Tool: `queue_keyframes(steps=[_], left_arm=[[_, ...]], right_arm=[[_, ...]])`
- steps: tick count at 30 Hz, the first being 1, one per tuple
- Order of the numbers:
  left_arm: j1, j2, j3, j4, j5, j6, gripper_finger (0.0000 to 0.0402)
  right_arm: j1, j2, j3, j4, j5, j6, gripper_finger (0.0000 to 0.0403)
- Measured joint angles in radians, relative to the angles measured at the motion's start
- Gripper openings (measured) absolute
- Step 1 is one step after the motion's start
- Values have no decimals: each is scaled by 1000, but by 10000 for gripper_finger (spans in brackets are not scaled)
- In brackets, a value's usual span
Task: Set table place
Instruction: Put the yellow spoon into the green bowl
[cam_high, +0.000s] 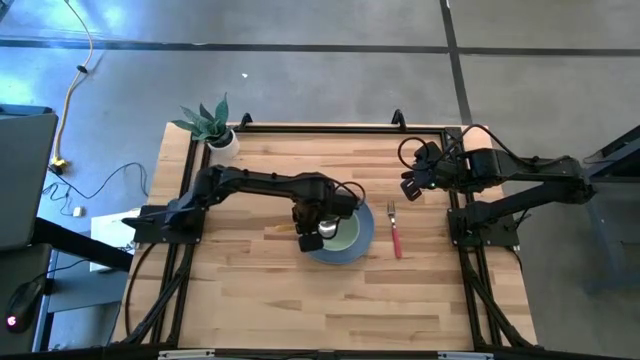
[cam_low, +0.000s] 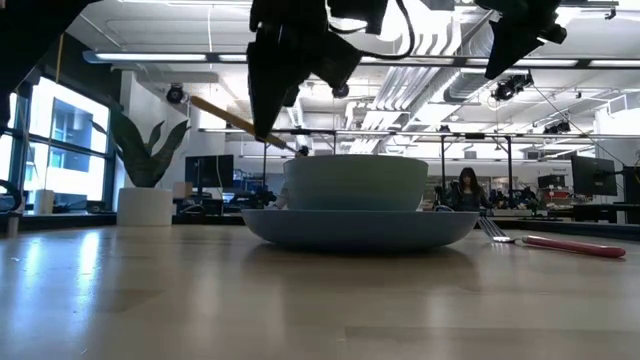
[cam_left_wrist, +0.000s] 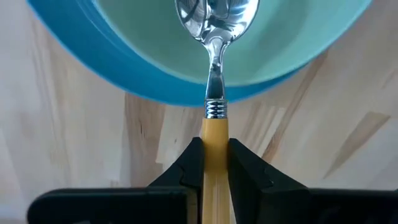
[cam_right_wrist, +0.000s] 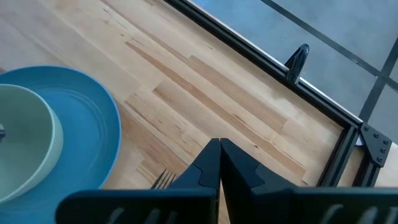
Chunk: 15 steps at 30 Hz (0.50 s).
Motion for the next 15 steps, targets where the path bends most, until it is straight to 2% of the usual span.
queue_keyframes(steps=[15], left_arm=[[0, 24, 0, 0, -1, 61, 30]], right_arm=[[0, 0, 0, 0, 21, 8, 0]])
